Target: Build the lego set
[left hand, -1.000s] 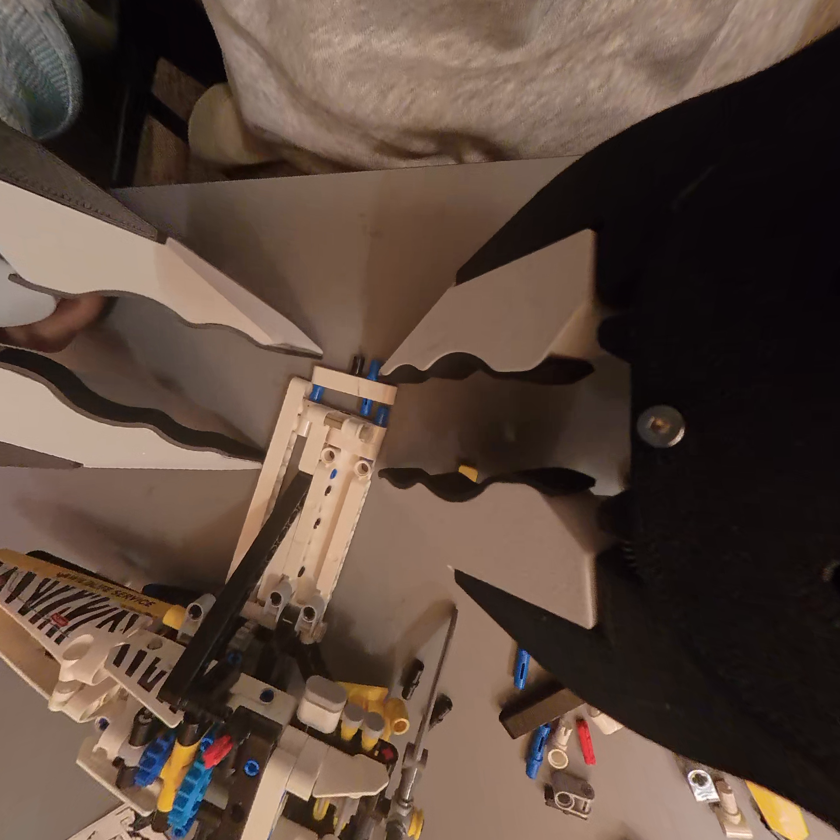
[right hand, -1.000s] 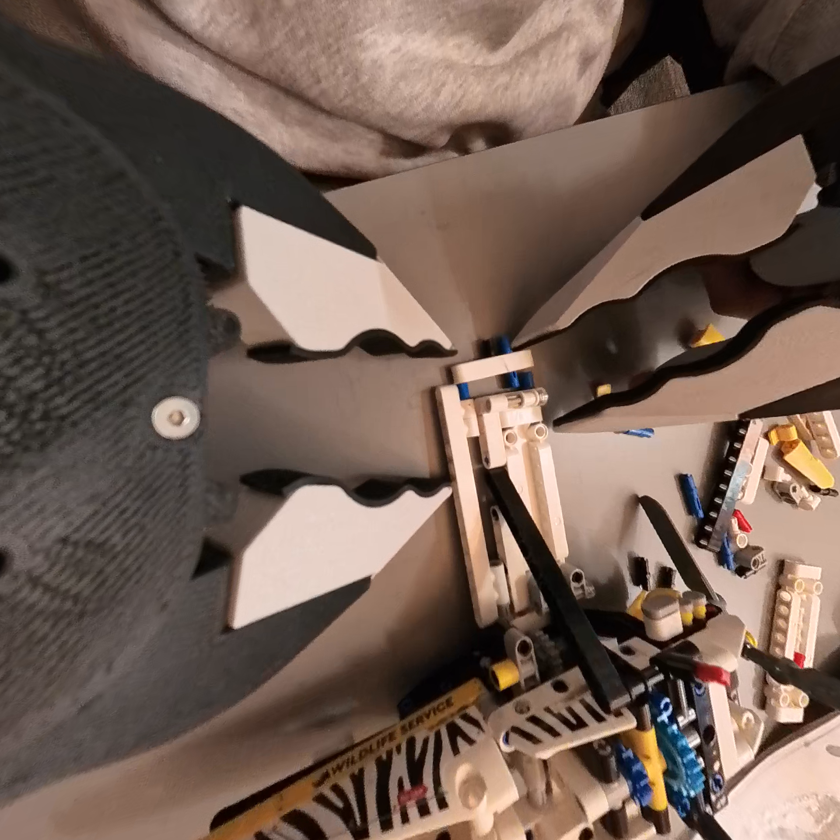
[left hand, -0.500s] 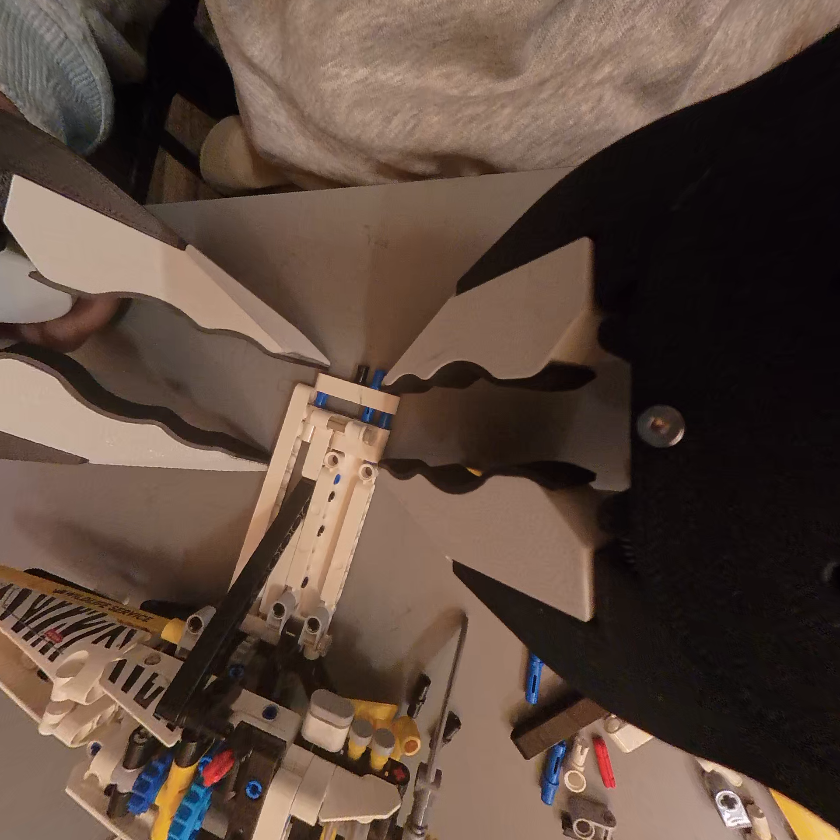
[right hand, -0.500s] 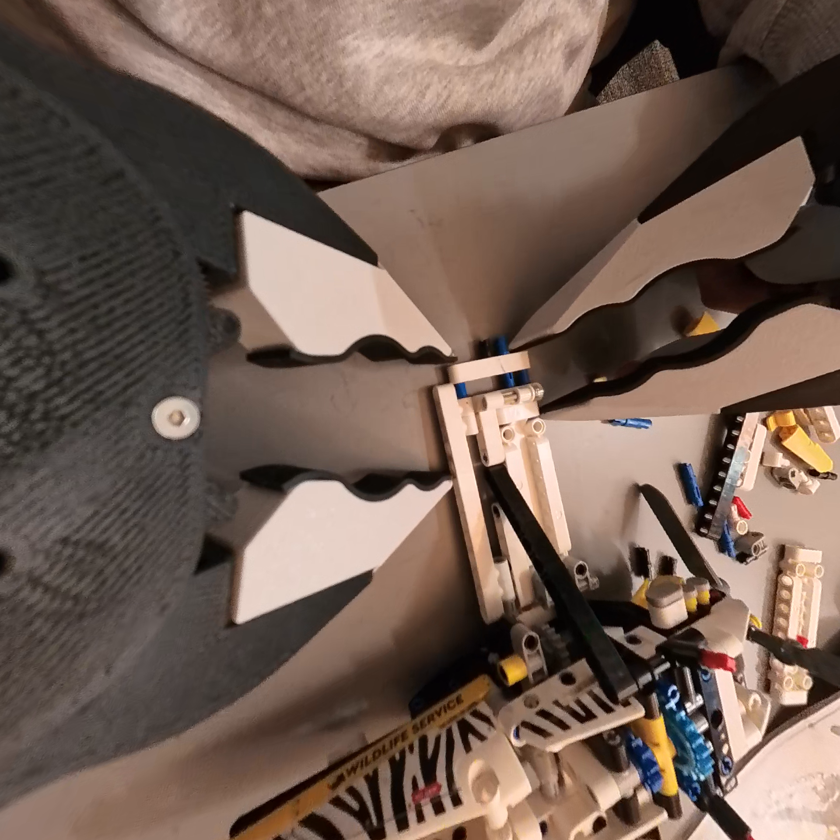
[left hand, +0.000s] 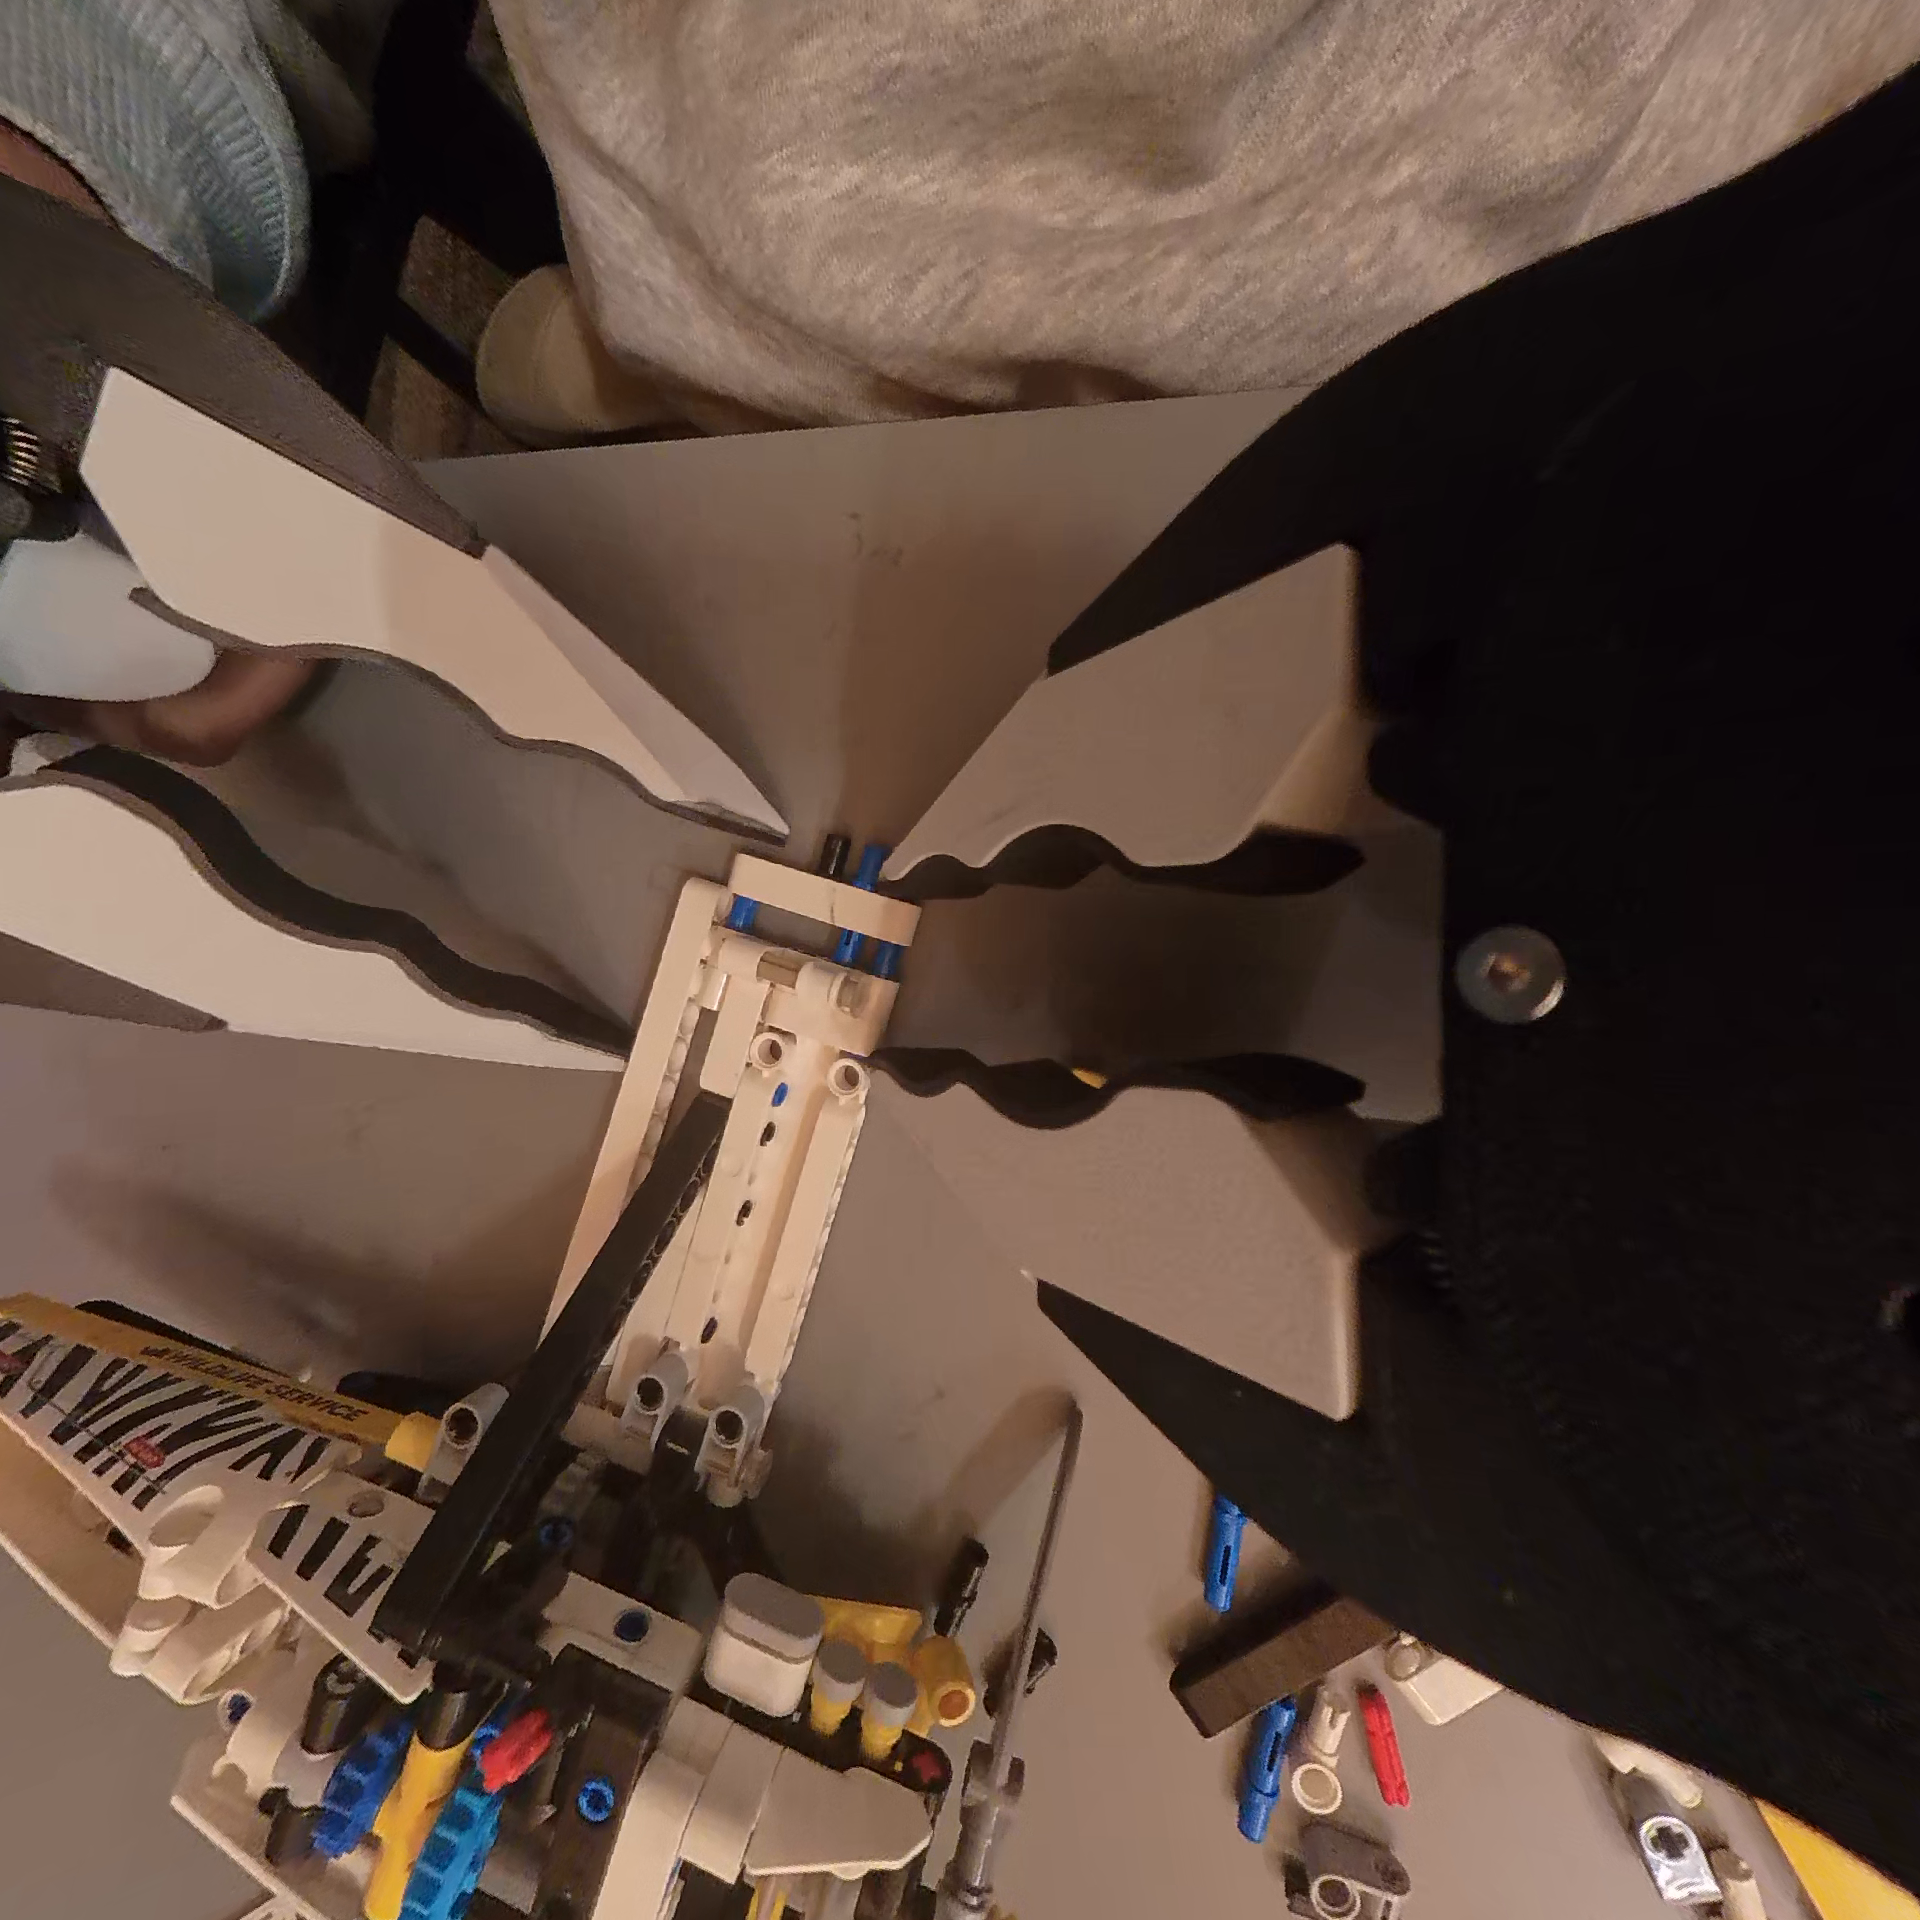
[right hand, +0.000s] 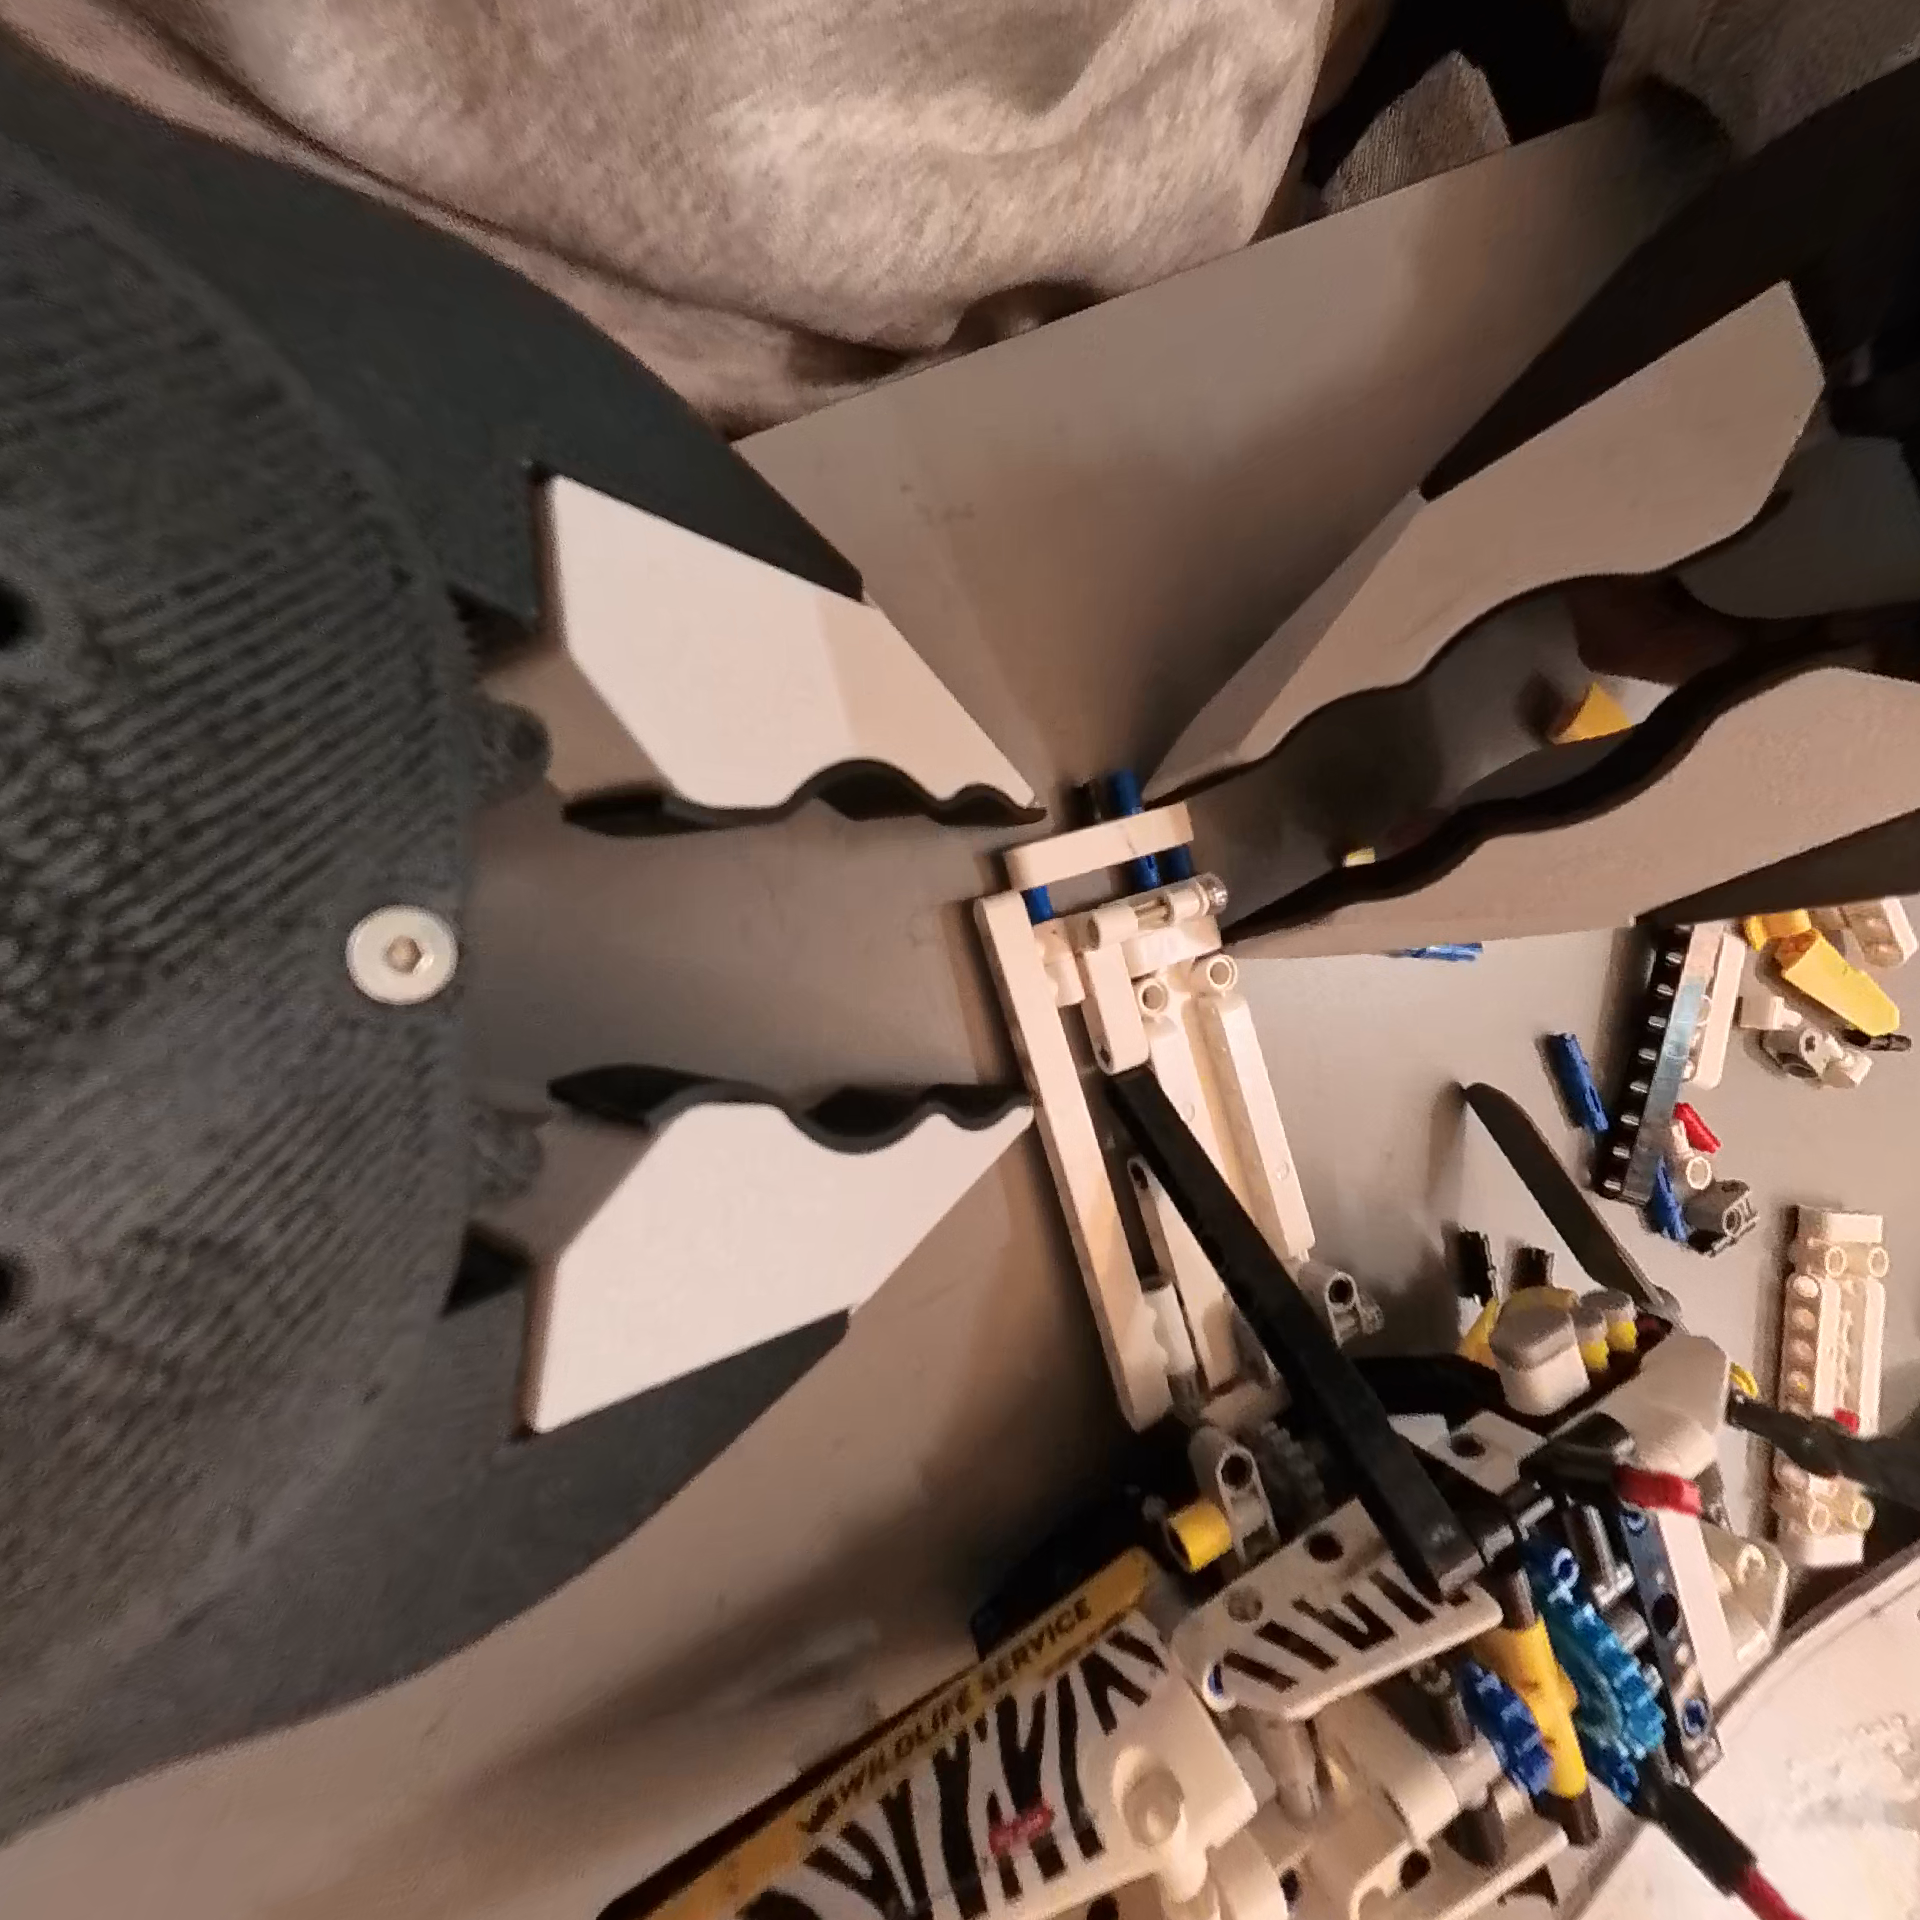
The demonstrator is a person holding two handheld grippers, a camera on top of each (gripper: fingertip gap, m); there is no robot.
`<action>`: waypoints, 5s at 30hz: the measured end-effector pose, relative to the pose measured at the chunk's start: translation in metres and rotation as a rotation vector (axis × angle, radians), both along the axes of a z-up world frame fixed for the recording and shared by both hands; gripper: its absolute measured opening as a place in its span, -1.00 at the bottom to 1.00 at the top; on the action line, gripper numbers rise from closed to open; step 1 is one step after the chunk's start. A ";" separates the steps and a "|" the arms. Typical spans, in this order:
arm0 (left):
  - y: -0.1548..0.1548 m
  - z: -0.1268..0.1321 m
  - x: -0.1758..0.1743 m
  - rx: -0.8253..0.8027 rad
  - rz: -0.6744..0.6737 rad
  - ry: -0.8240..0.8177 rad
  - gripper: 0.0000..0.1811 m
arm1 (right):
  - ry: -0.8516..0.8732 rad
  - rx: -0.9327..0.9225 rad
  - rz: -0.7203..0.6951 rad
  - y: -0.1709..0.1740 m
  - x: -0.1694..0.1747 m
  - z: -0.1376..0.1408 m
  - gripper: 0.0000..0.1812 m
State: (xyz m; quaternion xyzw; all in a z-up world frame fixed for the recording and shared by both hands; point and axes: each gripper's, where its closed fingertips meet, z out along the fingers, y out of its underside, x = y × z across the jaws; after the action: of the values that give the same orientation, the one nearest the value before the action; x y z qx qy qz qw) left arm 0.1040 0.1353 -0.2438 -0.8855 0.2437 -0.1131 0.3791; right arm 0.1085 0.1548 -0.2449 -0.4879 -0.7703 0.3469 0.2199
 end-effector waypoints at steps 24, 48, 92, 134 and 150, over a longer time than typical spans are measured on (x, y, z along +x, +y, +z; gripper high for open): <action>0.001 0.005 0.005 0.037 0.014 0.008 -0.79 | -0.026 -0.052 -0.032 0.001 0.001 0.002 -0.55; 0.003 0.001 0.004 -0.093 0.184 -0.201 -0.73 | -0.049 -0.084 -0.037 0.004 0.003 0.003 -0.56; 0.001 -0.002 0.003 0.029 0.062 0.076 -0.82 | 0.010 0.020 -0.017 0.006 0.002 0.000 -0.55; 0.003 -0.002 0.002 0.039 0.056 0.091 -0.84 | 0.008 0.027 0.002 0.005 0.003 0.000 -0.64; 0.003 -0.002 0.001 0.043 0.056 0.096 -0.85 | -0.011 0.056 0.016 0.005 0.003 0.000 -0.64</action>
State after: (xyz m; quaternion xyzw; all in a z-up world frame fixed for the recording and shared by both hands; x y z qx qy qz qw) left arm 0.1054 0.1387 -0.2456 -0.8881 0.2389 -0.0544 0.3889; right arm 0.1120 0.1601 -0.2445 -0.4774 -0.7846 0.3243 0.2265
